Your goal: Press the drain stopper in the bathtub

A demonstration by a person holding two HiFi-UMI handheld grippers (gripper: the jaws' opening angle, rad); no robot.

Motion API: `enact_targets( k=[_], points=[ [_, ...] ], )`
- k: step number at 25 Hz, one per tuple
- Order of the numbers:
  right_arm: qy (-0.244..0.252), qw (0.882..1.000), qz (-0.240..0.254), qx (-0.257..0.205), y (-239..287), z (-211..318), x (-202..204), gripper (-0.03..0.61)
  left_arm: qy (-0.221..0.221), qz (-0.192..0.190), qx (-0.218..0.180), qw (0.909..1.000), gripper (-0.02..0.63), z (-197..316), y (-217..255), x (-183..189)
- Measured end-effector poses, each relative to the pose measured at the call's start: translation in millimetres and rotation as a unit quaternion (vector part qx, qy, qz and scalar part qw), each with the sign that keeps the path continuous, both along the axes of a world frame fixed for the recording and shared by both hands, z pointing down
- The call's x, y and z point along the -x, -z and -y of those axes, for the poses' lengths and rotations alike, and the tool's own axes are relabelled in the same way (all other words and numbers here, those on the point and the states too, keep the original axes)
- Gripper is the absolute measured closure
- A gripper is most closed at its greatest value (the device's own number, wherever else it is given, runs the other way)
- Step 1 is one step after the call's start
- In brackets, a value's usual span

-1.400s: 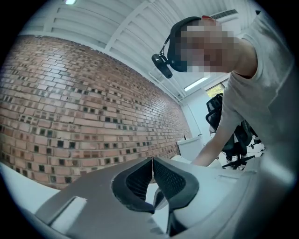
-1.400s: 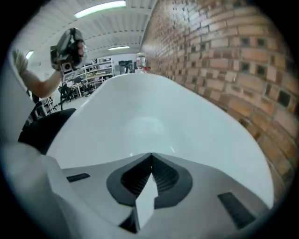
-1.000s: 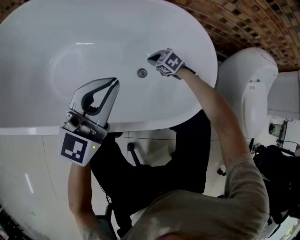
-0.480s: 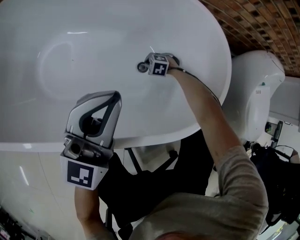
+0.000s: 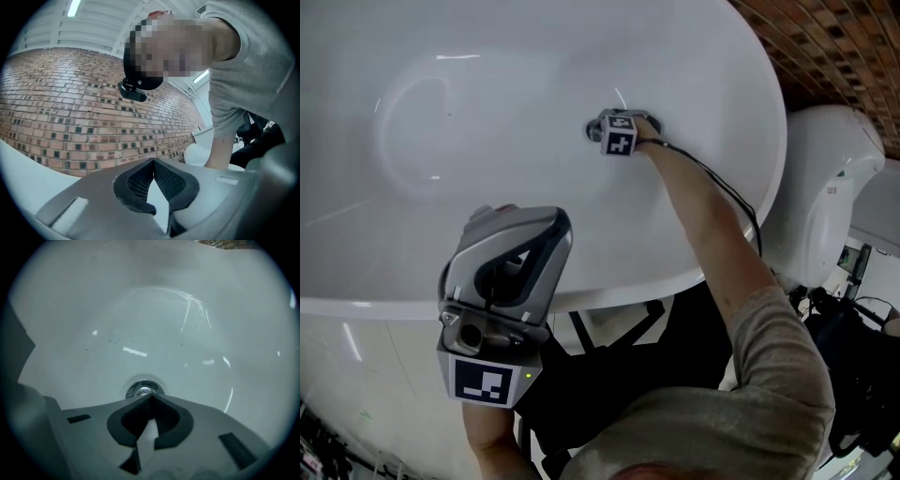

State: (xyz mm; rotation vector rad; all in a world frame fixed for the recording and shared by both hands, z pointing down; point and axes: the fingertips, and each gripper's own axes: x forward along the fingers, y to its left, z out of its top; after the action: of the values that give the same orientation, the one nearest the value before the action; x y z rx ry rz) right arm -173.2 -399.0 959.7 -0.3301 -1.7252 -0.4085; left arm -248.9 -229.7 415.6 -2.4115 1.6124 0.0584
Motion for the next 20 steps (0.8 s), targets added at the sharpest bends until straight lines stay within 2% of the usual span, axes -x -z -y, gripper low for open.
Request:
enact_targets(
  k=[4, 10, 13, 16, 18, 20],
  points=[
    [-0.019, 1.000, 0.015, 0.014, -4, 3, 1, 0.574, -0.001, -0.002, 0.001, 1.0000, 0.624, 1, 1, 2],
    [0.043, 0.999, 0.016, -0.029, -9, -1, 4, 0.577, -0.003, -0.012, 0.002, 0.9999, 0.624, 1, -3, 6],
    [-0.005, 1.000, -0.013, -0.016, -4, 4, 3, 0.575, 0.005, -0.009, 0.004, 0.9999, 0.624, 4, -6, 10],
    [-0.021, 0.999, -0.018, -0.042, 34, 17, 10, 0.577, 0.014, -0.001, 0.000, 0.9999, 0.624, 5, -10, 17],
    [-0.038, 0.998, 0.024, -0.051, 83, 24, 20, 0.577, 0.020, 0.006, -0.002, 0.9998, 0.624, 5, -12, 19],
    [-0.070, 0.992, 0.088, -0.048, 145, 29, 27, 0.577, 0.027, 0.010, -0.001, 0.9996, 0.624, 4, -14, 22]
  ],
)
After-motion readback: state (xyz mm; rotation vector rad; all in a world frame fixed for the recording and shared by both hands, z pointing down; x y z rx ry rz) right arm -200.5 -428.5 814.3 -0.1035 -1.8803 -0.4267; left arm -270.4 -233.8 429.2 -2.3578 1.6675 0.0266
